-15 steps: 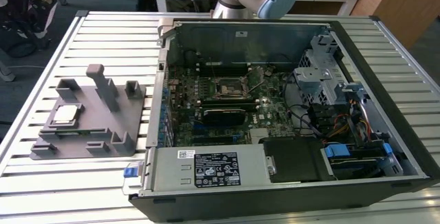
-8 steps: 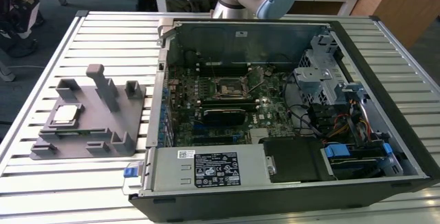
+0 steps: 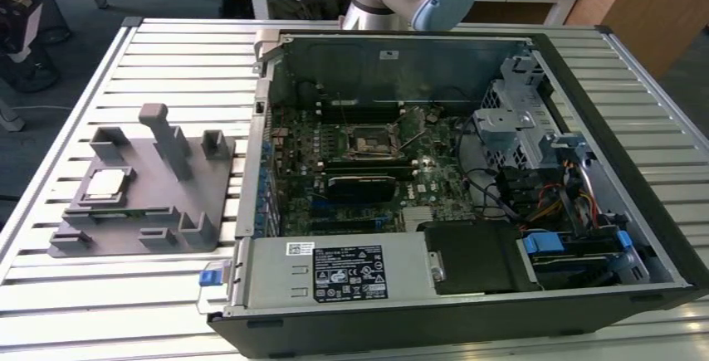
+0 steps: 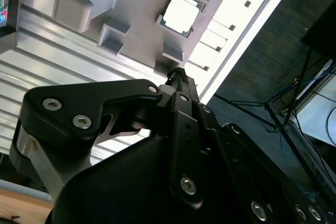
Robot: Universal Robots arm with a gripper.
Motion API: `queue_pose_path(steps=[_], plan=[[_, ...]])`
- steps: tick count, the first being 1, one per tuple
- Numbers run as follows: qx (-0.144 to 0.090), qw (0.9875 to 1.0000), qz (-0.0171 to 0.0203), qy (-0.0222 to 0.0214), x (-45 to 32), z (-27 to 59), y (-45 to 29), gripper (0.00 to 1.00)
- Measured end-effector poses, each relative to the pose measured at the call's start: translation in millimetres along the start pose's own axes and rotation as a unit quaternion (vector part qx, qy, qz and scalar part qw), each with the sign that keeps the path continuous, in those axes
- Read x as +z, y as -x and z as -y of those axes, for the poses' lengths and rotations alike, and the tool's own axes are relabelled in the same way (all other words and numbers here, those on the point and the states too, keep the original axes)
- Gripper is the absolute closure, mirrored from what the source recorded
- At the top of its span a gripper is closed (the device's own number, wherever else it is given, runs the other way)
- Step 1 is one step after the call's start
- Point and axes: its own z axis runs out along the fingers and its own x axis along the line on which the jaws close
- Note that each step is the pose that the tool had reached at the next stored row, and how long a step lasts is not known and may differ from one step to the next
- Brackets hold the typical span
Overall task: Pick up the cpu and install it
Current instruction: 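Reach for the cpu, then pick up the cpu and move it towards the insertion slot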
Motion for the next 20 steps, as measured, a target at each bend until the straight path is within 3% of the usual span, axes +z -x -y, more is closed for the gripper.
queue_pose_path(steps=[4,20], plan=[[0.000,1.0000,0.0000,0.0000,0.3,0.3,-2.9,0.89],[0.000,1.0000,-0.0001,0.0002,4.8,0.4,-3.2,0.89]])
